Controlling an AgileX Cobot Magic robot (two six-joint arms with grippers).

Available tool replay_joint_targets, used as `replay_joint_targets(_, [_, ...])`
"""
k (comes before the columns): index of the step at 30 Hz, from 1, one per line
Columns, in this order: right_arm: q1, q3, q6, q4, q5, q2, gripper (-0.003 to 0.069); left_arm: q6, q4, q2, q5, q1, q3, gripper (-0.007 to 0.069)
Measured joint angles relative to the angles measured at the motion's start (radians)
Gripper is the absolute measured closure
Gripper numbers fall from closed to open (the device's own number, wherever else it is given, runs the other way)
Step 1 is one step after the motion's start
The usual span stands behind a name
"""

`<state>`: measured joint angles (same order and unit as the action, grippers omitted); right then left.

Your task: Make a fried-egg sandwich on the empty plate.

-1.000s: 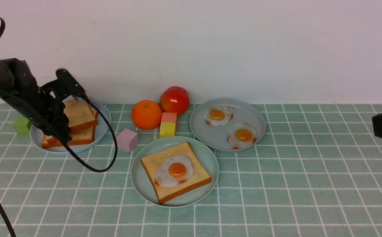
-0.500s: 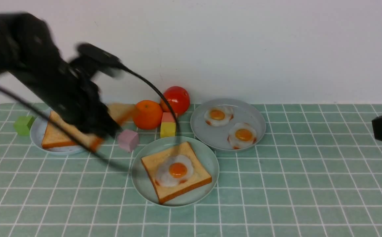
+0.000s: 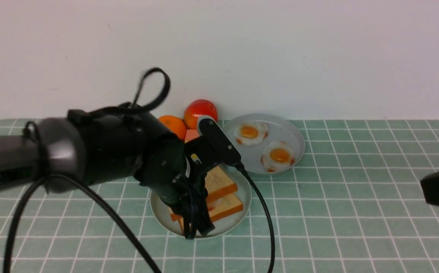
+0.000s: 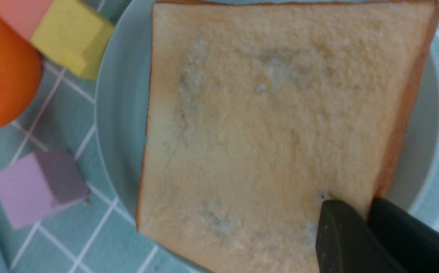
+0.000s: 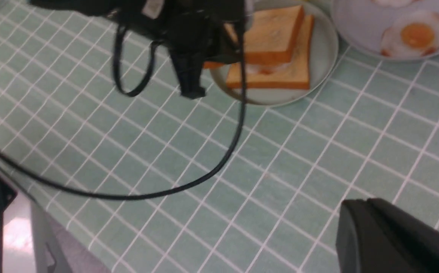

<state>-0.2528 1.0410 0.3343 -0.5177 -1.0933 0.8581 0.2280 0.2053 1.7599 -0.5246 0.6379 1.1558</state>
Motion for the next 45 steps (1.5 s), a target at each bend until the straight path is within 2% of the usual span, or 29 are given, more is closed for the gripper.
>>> replay_joint_targets(11, [0.000, 0.000, 0.000, -0.025, -0.034, -0.057, 0.0627, -0.004, -0.011, 0.032, 0.038, 0.000, 0.000, 0.0565])
replay_joint_targets(14, [0.000, 0.000, 0.000, -0.025, -0.034, -0.073, 0.0627, -0.004, -0.022, 0.032, 0.040, 0.000, 0.000, 0.0533])
replay_joint_targets(21, [0.000, 0.000, 0.001, -0.026, -0.053, -0.113, 0.0627, -0.004, -0.063, 0.032, 0.042, 0.000, 0.000, 0.0373])
replay_joint_targets(24, [0.000, 0.000, 0.001, -0.034, -0.066, -0.123, 0.0627, -0.004, -0.080, 0.032, 0.042, 0.000, 0.000, 0.0337])
replay_joint_targets(28, [0.000, 0.000, 0.001, -0.045, -0.076, -0.135, 0.0627, -0.004, -0.101, 0.026, 0.035, 0.000, 0.001, 0.0330])
replay_joint_targets(30, [0.000, 0.000, 0.001, -0.047, -0.076, -0.147, 0.0627, -0.009, -0.123, -0.002, -0.001, 0.000, 0.011, 0.0344])
replay_joint_targets(33, [0.000, 0.000, 0.001, -0.043, -0.079, -0.160, 0.0627, -0.051, -0.155, -0.082, -0.042, 0.000, 0.014, 0.0406])
replay_joint_targets(37, [0.000, 0.000, -0.029, 0.036, -0.108, -0.192, 0.0627, -0.137, -0.211, -0.373, -0.092, 0.000, -0.002, 0.0606])
replay_joint_targets(39, [0.000, 0.000, -0.062, 0.080, -0.117, -0.212, 0.0627, -0.144, -0.234, -0.500, -0.077, 0.000, -0.039, 0.0638])
replay_joint_targets(44, [0.000, -0.051, -0.188, 0.258, -0.113, -0.325, 0.0627, -0.152, -0.334, -0.917, 0.058, 0.000, -0.300, 0.0638])
replay_joint_targets(45, [0.000, -0.059, -0.202, 0.266, -0.113, -0.331, 0.0627, -0.152, -0.342, -0.933, 0.071, 0.000, -0.313, 0.0638])
